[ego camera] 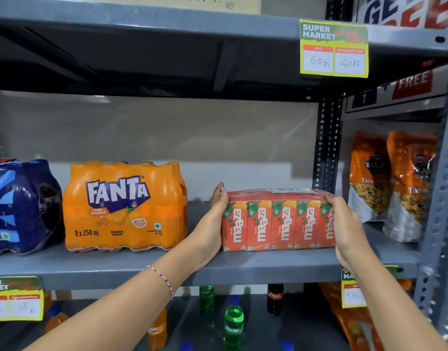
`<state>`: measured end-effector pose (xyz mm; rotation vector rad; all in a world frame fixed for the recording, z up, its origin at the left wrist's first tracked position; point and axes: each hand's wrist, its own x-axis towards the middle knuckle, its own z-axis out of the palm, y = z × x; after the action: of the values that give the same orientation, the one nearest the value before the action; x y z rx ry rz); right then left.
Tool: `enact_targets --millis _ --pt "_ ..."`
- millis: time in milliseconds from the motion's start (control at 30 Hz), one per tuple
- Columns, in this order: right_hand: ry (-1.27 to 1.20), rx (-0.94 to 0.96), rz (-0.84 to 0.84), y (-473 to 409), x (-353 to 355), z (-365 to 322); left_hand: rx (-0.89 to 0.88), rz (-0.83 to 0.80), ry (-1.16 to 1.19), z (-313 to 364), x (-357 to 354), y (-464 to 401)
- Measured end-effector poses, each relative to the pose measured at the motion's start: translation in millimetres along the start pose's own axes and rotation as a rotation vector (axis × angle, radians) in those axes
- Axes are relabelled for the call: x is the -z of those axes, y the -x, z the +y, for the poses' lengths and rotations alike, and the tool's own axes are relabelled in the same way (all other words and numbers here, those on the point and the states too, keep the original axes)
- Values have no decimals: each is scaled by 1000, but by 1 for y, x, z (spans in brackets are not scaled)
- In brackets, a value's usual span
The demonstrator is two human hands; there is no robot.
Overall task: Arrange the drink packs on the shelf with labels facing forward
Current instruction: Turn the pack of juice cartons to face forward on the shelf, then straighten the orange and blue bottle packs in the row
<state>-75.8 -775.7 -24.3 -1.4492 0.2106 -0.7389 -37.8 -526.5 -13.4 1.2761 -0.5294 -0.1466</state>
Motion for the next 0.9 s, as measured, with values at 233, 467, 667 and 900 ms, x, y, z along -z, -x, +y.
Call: enact_targets --millis 233,467,667,900 --pt "-9 -5 50 5 -2 -2 4 -36 7 -1 0 0" --pt "-33 4 64 11 -3 -6 14 -12 24 0 -1 2" --pt "54 45 120 22 5 -5 -145 46 -334 13 4 33" --pt "289 732 332 101 -39 0 -755 769 -796 28 148 117"
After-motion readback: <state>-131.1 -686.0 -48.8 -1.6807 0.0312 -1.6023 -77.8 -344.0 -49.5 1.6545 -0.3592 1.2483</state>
